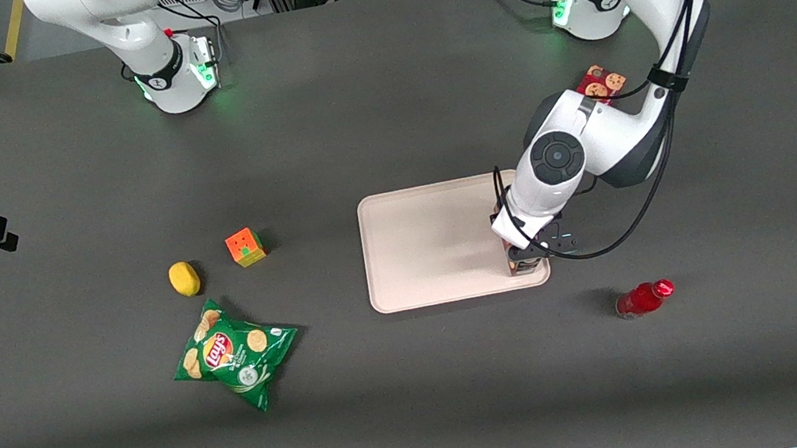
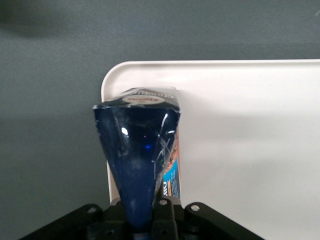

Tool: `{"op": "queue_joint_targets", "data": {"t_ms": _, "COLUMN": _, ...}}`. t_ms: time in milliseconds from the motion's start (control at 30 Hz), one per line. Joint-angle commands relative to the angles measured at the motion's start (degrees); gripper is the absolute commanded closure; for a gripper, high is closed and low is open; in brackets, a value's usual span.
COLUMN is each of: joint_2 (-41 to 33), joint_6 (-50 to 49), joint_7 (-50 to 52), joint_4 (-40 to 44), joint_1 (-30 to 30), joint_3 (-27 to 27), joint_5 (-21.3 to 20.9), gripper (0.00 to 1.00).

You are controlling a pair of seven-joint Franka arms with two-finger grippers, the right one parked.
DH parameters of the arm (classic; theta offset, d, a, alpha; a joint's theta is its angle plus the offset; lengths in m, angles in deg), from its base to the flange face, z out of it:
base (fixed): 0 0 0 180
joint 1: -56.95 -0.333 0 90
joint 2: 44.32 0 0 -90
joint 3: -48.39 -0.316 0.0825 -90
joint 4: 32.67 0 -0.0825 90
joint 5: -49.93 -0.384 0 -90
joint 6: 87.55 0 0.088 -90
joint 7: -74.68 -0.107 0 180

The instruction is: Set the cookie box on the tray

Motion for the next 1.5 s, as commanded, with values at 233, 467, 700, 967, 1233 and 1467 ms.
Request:
{"op": "queue_joint_targets", "data": {"t_ms": 233, "joint_2": 0.09, "joint_6": -1.28, "joint_7": 1.81, "joint_4": 1.76, "joint_1": 0.3, "joint_3": -0.05, "joint_5": -1.43, "gripper": 0.0}}
{"op": "queue_joint_targets", "data": {"t_ms": 467, "joint_2": 0.09, "joint_6": -1.28, "joint_7": 1.81, "joint_4": 1.76, "joint_1": 0.21, "joint_3": -0.05, "joint_5": -1.43, "gripper": 0.0}}
{"op": "queue_joint_targets", "data": {"t_ms": 700, "joint_2": -0.96, "joint_6": -1.98, "joint_7": 0.93, "joint_4": 1.93, "joint_1": -0.06, "joint_3": 0.21, "joint_5": -1.35, "gripper": 0.0}}
{"op": "queue_joint_targets", "data": {"t_ms": 967, "joint_2": -9.74, "joint_6": -13.66, "joint_7": -11.09, "joint_4": 3.52, "joint_1": -0.58, "joint_3": 0.21, "joint_5": 1.11, "gripper": 0.0}}
{"op": "queue_joint_targets", "data": {"t_ms": 1233, "joint_2": -22.22, "joint_6": -22.89, "joint_7": -21.28, "joint_4": 3.08, "joint_1": -1.73, "joint_3": -4.7, "joint_5": 10.42, "gripper": 0.0}}
{"op": "queue_joint_targets", "data": {"t_ms": 1467, "joint_2": -29.96, "joint_6": -28.96, "joint_7": -28.33, "joint_4": 1.85, "joint_1": -1.73, "joint_3": -11.38, "joint_5": 11.75, "gripper": 0.0}}
